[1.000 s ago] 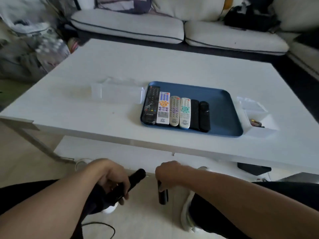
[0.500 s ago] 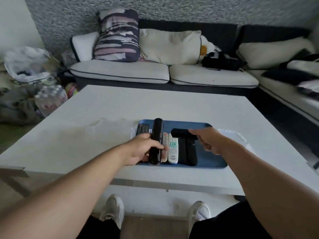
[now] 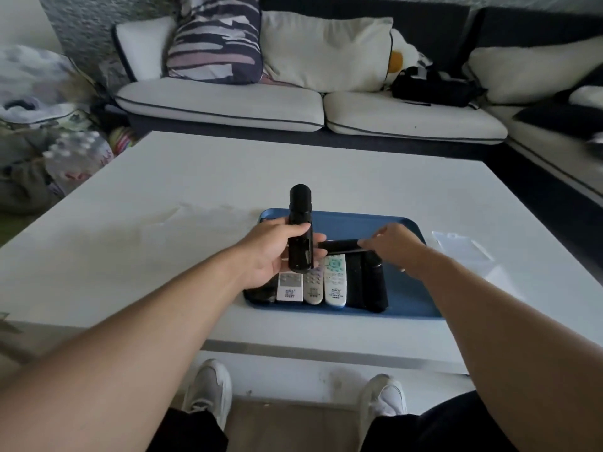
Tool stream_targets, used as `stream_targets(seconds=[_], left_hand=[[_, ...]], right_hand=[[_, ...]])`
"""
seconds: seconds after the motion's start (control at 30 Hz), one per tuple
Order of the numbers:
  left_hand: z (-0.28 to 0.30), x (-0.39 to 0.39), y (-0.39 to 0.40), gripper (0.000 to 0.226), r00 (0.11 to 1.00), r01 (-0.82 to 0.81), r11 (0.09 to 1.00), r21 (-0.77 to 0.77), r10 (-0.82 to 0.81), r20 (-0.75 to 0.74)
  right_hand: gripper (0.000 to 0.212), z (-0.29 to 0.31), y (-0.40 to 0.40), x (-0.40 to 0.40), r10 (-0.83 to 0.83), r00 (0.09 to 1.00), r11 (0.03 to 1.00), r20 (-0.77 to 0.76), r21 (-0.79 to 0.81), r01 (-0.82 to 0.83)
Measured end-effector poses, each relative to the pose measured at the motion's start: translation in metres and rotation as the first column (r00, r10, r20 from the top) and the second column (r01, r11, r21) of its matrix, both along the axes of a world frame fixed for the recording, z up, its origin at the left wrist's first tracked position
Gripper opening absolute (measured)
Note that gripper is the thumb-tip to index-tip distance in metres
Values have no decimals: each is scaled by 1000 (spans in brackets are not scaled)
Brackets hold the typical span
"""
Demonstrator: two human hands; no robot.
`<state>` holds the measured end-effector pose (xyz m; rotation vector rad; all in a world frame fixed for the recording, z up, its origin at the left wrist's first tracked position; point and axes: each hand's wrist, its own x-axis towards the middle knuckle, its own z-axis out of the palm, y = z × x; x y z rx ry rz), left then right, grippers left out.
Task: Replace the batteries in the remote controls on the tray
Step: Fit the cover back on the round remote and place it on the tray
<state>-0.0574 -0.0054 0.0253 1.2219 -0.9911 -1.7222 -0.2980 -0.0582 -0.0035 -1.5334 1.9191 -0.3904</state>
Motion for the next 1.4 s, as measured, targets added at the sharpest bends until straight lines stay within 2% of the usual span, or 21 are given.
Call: stream_targets(seconds=[0.07, 0.17, 0.27, 0.4, 0.47, 0.6, 0.73, 0.97, 1.1, 1.23, 1.4], left_hand=[[0, 2, -1, 27, 1000, -5, 1000, 11, 4, 2], [0, 6, 1, 26, 1000, -12, 999, 48, 13, -11], [2, 6, 4, 27, 1000, 2, 997, 78, -1, -16], [7, 2, 11, 28, 999, 41, 997, 65, -41, -1], [8, 0, 14, 28, 998, 58, 997, 43, -58, 5], [9, -2, 16, 27, 996, 88, 996, 8, -88, 7], [10, -1, 17, 33, 994, 104, 994, 21, -104, -16], [10, -1, 17, 29, 994, 105, 994, 10, -105, -9], [12, -3, 17, 33, 990, 132, 991, 13, -131, -58], [12, -6, 18, 34, 982, 167, 986, 24, -164, -92], [10, -8, 19, 31, 979, 186, 983, 2, -185, -87]], right_hand=[[14, 13, 5, -1, 8, 999, 1000, 38, 19, -9], [8, 34, 21, 8, -45, 952, 991, 303, 136, 3], [11, 57, 39, 24, 107, 904, 986, 414, 72, -150], [17, 76, 62, 49, 293, 876, 953, 383, -46, -299], [16, 77, 68, 56, 327, 881, 945, 341, -110, -308], [14, 72, 66, 60, 289, 848, 955, 446, -194, -223], [15, 63, 67, 60, 326, 847, 939, 420, -245, -241], [17, 63, 72, 58, 352, 842, 919, 408, -324, -227], [16, 59, 70, 58, 358, 857, 906, 371, -360, -223], [15, 58, 68, 56, 335, 897, 911, 288, -341, -230], [30, 59, 67, 52, 335, 886, 924, 322, -296, -242]])
